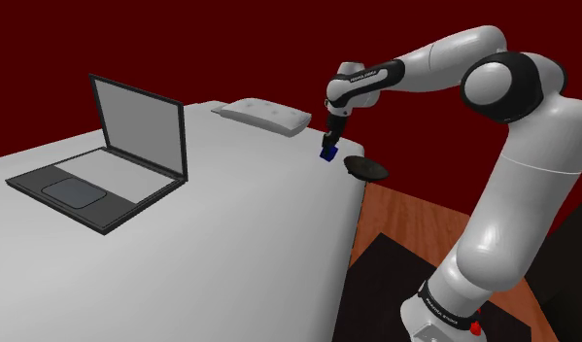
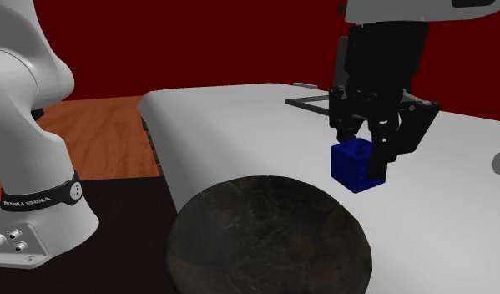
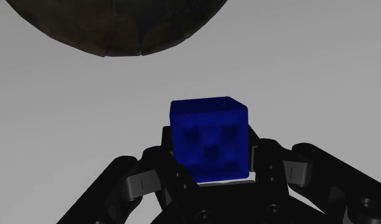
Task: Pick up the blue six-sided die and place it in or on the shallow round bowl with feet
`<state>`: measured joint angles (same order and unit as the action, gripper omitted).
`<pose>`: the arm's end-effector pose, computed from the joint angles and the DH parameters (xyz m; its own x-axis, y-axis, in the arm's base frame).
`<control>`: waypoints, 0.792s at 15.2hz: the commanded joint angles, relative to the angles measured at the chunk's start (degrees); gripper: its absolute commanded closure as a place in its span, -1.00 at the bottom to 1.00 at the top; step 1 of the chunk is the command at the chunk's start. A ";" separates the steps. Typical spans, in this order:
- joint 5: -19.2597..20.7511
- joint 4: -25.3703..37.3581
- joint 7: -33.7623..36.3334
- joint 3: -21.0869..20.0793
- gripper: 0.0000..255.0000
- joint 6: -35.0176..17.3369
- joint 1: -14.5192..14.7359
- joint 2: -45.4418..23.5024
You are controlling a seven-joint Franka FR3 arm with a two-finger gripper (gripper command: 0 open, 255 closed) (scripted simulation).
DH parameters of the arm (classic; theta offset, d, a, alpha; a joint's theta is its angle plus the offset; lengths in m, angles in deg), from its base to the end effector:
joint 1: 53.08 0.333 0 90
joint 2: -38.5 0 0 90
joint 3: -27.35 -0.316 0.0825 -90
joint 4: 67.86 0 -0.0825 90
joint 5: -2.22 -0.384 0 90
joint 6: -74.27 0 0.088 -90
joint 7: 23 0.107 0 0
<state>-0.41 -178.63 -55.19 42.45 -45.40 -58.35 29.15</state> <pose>0.5585 -0.1996 0.4055 0.9826 0.1857 -0.0029 0.1857 -0.9826 0.0012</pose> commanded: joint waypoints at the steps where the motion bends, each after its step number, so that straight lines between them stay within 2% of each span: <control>1: 0.22 0.95 0.12 0.05 1.00 1.55 0.03 0.60; 12: 0.97 6.75 0.62 0.15 1.00 9.51 0.14 2.85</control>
<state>0.47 -172.42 -54.64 42.60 -36.74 -58.24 31.70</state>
